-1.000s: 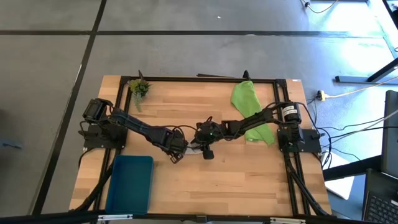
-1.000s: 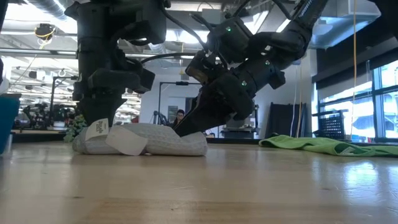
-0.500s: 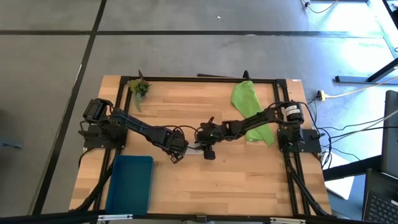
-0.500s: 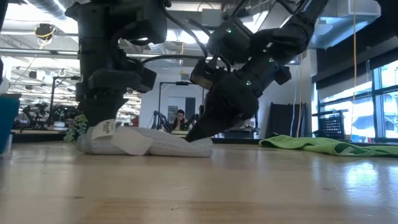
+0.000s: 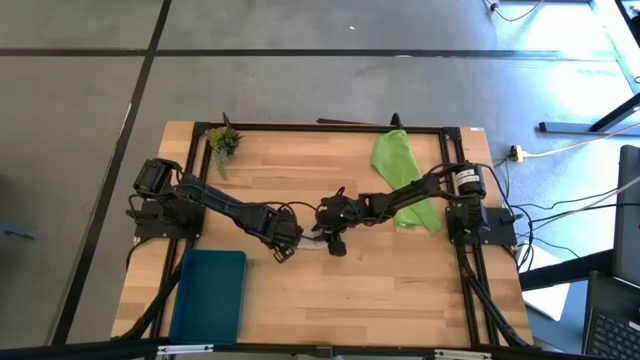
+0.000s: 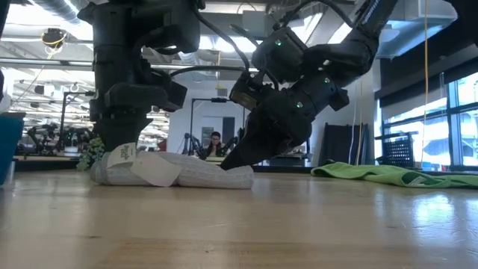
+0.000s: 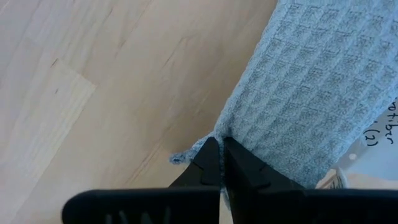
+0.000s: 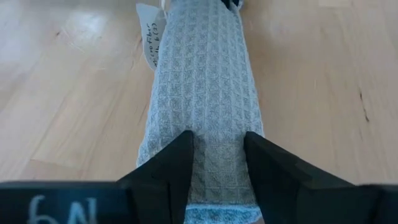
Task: Roll microfiber towels into tight, uniform cylinder then place into a basket
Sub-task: Roll the gray towel
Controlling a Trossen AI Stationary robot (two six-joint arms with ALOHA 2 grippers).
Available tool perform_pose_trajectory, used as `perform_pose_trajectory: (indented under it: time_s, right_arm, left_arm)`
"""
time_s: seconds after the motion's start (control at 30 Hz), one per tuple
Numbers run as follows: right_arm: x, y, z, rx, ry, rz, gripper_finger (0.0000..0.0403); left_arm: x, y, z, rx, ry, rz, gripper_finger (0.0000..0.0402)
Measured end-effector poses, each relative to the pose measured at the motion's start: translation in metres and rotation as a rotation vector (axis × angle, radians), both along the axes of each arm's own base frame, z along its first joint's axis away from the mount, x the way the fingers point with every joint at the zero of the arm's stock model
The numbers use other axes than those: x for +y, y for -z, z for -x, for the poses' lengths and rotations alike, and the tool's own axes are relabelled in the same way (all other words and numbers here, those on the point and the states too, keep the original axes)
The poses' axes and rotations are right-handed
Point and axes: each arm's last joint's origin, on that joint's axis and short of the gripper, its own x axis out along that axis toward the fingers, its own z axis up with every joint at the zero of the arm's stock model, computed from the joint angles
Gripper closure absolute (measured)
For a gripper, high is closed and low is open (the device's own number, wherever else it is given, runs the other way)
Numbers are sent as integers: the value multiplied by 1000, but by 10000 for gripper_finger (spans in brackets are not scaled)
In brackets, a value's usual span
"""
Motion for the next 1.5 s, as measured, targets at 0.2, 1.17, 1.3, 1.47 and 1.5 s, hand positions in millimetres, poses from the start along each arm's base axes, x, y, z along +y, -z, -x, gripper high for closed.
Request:
perform_pose_trajectory:
  time_s: [0.2, 1.17, 1.3, 1.47, 1.5]
  right_arm:
    - [0, -1, -1, -15, -5, -4, 253]
    - [1, -3, -3, -56, -12, -9, 253]
    - [1, -4, -4, -60, -13, -9, 253]
    - [1, -4, -4, -62, -13, -9, 253]
    - [1, -4, -4, -62, -12, -9, 253]
  left_arm:
    - [0, 0, 0, 1, 0, 0, 401]
    - [-1, -1, 1, 0, 2, -4, 401]
    - [-1, -1, 1, 5, 2, -2, 401]
    - [-1, -1, 2, 12, -1, 10, 401]
    - [-1, -1, 2, 12, -3, 10, 400]
